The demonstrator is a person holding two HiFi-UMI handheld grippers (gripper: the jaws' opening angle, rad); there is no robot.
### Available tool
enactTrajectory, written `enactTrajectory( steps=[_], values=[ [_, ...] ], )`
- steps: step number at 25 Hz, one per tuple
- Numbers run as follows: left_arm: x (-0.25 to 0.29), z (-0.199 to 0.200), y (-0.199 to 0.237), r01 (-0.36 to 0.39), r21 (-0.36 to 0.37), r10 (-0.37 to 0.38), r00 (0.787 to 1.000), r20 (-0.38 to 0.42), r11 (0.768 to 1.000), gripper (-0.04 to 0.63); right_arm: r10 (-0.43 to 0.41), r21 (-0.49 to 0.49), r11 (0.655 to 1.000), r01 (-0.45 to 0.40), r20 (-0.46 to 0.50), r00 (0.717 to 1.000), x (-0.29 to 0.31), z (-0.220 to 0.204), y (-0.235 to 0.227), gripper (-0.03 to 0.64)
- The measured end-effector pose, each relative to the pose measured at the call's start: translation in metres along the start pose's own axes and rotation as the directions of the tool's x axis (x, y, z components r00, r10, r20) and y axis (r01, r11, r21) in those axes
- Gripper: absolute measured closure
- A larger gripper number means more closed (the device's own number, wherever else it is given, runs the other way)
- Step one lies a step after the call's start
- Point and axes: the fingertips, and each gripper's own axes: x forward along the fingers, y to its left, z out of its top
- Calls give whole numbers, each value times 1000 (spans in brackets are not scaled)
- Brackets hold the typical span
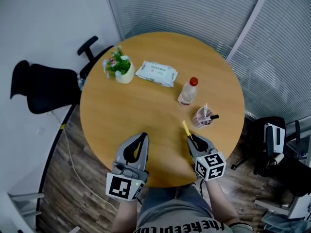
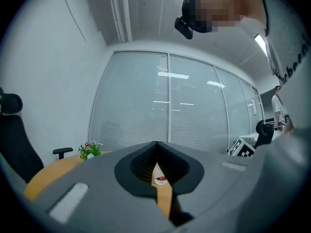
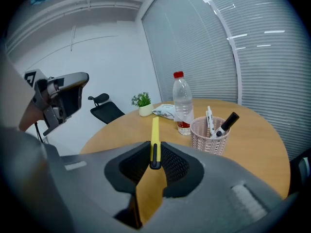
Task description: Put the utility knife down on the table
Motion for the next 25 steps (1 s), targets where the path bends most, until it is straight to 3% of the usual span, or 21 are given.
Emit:
enactTrajectory(
  steps=[12, 25],
  values=[
    [-2, -11, 10, 3, -14, -3, 1000, -25, 1000, 584, -56, 0, 998, 57, -178, 982, 26, -55, -16, 551],
    [-5, -17, 19, -2, -23, 1, 999, -36, 1000, 585, -120, -64, 992, 107, -282, 952, 41, -80, -23, 549]
  ],
)
